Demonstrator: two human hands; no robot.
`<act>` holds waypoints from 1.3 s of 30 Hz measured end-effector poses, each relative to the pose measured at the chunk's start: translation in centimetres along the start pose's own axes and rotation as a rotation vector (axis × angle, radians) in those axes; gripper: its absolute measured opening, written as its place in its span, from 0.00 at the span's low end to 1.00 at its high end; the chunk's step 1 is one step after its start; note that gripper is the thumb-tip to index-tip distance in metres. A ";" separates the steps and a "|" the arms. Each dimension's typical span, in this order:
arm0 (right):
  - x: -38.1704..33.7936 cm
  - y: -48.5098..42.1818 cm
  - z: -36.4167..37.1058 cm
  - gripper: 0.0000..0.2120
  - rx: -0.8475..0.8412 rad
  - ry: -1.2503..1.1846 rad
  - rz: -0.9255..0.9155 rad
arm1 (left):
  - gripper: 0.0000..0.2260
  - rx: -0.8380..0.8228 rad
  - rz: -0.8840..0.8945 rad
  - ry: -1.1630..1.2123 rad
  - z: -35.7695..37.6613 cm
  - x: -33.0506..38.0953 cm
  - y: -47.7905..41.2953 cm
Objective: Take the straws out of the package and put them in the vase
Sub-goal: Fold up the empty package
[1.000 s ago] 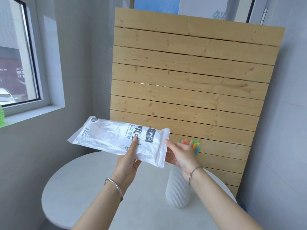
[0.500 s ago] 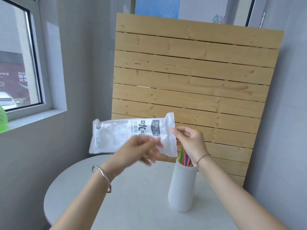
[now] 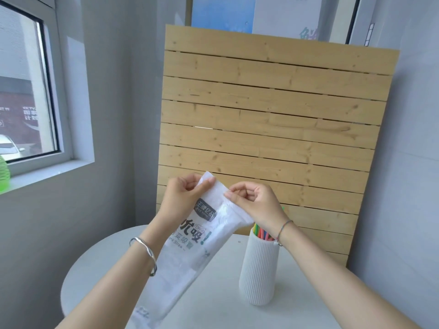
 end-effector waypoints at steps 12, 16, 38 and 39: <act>1.8 -0.4 -0.3 0.08 0.166 -0.259 0.195 | 0.21 -0.170 -0.377 -0.018 -2.9 -5.0 2.4; 2.8 1.3 4.3 0.11 -0.302 -0.059 0.316 | 0.11 0.203 -0.252 0.158 -4.4 -5.0 2.5; 1.0 1.8 0.1 0.18 0.215 -0.122 0.022 | 0.25 0.008 -0.490 0.232 -3.4 -4.2 2.8; 0.7 2.0 -0.3 0.17 0.211 -0.133 0.018 | 0.22 0.015 -0.474 0.291 -2.7 -3.8 2.6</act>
Point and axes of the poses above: each hand's wrist, its own y-axis away from the middle knuckle, its own z-axis out of the palm, x = y × z, the point moved 6 cm from there along -y, towards the middle knuckle, and after that the axes turned 7 degrees about y, right-handed, at the moved point
